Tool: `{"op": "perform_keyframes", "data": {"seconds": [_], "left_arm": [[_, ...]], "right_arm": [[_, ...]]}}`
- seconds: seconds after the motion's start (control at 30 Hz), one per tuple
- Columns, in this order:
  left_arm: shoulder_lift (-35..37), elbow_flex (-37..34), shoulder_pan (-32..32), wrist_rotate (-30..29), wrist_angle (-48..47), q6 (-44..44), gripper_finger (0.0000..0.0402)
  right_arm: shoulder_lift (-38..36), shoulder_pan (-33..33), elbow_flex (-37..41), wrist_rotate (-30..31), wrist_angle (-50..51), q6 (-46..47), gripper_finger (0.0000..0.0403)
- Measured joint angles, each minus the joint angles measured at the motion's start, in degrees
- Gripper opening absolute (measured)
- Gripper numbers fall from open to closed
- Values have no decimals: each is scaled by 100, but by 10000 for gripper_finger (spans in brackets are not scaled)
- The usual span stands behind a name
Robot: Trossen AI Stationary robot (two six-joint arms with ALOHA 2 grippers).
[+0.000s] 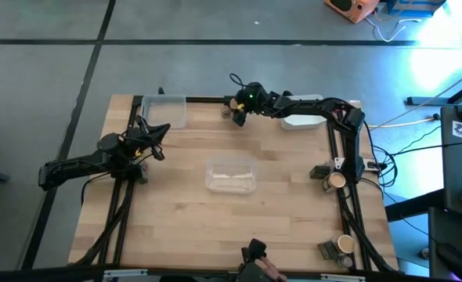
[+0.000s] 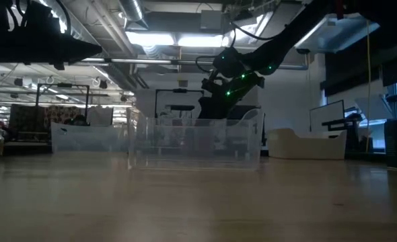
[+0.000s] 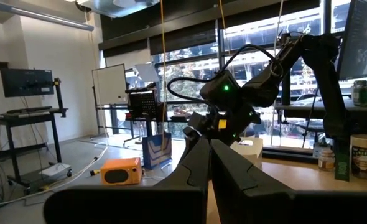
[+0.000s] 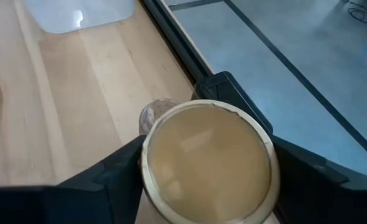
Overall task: Sort spices by type
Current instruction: Put the gold seasoning bottle into the white bin
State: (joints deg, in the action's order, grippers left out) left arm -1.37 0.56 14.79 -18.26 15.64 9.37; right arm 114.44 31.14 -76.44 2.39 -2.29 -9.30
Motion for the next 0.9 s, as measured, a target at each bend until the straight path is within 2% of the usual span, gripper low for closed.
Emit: {"op": "perform_keyframes", "data": {"seconds": [0.2,0.63,0.77,0.9], "left_arm": [[0,0,0,0,0,4,5],[-2,-2,0,0,-247,120,5],[-2,-2,0,0,-308,238,5],[-2,-2,0,0,-308,5,5]], "right_arm": [[-202,-4,8,29,249,-37,284],[-1457,0,6,407,1486,-9,284],[-1851,-1,6,685,1964,-22,284],[-2199,2,1,1143,2385,-42,284]]}}
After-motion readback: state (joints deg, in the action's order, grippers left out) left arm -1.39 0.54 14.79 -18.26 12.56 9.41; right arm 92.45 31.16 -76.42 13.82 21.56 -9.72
